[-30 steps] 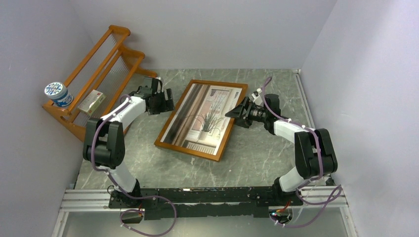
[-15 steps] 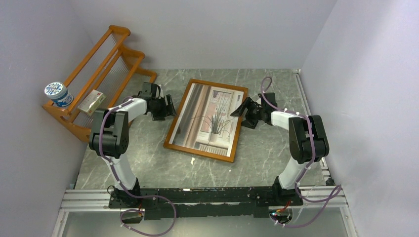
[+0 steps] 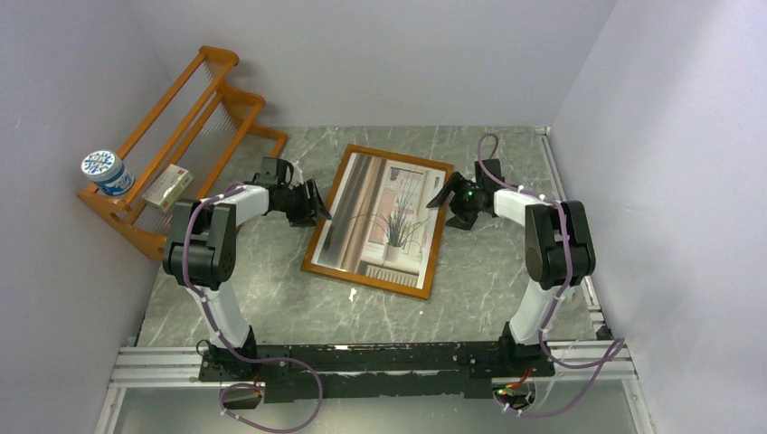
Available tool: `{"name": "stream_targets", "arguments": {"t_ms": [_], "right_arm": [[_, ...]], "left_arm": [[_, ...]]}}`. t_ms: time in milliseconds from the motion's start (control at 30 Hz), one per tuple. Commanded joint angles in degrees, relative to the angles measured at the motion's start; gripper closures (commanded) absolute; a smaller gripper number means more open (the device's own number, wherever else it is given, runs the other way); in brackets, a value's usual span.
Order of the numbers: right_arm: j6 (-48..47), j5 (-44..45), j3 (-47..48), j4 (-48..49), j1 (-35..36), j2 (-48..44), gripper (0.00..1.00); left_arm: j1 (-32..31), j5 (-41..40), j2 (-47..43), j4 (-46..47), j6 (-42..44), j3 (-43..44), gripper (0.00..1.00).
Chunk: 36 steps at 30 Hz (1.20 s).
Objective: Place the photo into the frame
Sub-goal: Turn over the photo frame at the center of the board, then reset both arms
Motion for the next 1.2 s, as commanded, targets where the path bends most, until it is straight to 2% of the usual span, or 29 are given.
{"name": "stream_targets", "arguments": {"t_ms": [0, 67, 200, 400, 500, 567, 867, 1033, 1167], "right_arm": [[0.9, -2.4, 2.6, 2.6, 0.1, 2.1, 0.23], [2.0, -3.5, 3.9, 4.2, 0.2, 3.2, 0.27], [2.4, -1.8, 11.3, 0.5, 1.6, 5.7, 0.32], [2.0, 7.7, 16.1, -8.2, 2.5, 4.7, 0.31], [1.1, 15.9, 17.3, -14.0, 2.5, 2.1, 0.25], [0.4, 21.4, 18.1, -17.8, 2.5, -0.4, 0.23], [-0.7, 33.5, 16.3, -34.3, 2.5, -20.7, 0.19], [0.1, 38.1, 13.7, -43.8, 2.6, -34.8, 0.09], [0.7, 43.7, 14.7, -50.4, 2.8, -45.4, 0.01]], "left_arm": [[-0.9, 9.4, 1.1, 2.7, -2.7, -0.7, 0.42], [-2.0, 11.4, 0.7, 2.7, -2.3, -0.9, 0.44], [-3.7, 7.5, -0.9, 0.1, -1.3, -1.3, 0.42], [-3.7, -7.1, -5.7, -8.0, 0.0, -1.5, 0.34], [-3.0, -17.5, -9.6, -14.6, 0.7, -0.1, 0.27], [-2.0, -19.2, -12.9, -16.2, 1.5, 0.0, 0.25], [-1.5, -19.3, -32.0, -23.4, 2.8, 2.7, 0.21], [-1.5, -24.8, -44.2, -28.2, 3.6, 4.1, 0.08], [-1.4, -28.2, -50.9, -32.8, 3.0, 5.6, 0.06]]}}
